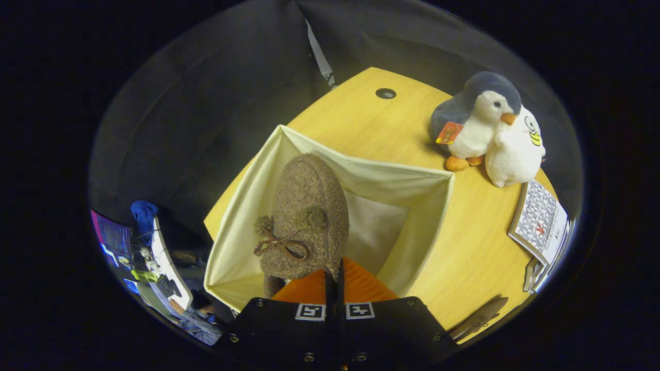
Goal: Open the storage box then place both shoes into the box .Put the left shoe in first, then the right shoe, with the right side of both shoes facing outward in a uniform manner.
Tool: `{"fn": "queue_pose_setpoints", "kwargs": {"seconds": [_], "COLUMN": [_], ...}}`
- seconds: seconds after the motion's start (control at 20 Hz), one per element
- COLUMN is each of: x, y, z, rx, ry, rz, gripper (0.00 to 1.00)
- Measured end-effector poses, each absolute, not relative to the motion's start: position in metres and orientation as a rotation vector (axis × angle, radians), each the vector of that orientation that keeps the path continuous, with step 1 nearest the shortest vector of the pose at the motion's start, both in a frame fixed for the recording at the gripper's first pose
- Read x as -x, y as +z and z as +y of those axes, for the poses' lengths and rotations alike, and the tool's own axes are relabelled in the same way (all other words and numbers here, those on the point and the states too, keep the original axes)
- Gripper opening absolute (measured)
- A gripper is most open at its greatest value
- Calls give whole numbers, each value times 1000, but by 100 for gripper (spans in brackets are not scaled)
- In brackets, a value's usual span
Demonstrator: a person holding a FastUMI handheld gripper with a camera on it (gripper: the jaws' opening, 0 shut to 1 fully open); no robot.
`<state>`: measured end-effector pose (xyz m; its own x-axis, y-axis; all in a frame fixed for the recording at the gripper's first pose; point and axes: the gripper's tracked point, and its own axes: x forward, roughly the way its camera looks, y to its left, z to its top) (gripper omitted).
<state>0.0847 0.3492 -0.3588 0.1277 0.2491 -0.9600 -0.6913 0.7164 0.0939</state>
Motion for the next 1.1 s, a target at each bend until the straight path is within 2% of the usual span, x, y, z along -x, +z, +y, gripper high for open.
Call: {"fn": "queue_pose_setpoints", "kwargs": {"seconds": [0.3, 0.55, 0.65, 0.8, 0.95, 1.05, 1.1], "x": [-90, -88, -86, -93, -82, -74, -77], "y": [-407, -427, -424, -407, -385, -358, -341], "z": [353, 358, 358, 351, 355, 361, 360], "rx": [592, 584, 544, 520, 446, 381, 371], "ry": [652, 617, 616, 602, 666, 707, 721], "rz": [1291, 1322, 1329, 1306, 1317, 1300, 1265], "gripper": [0, 1, 7, 23, 26, 55, 62]}}
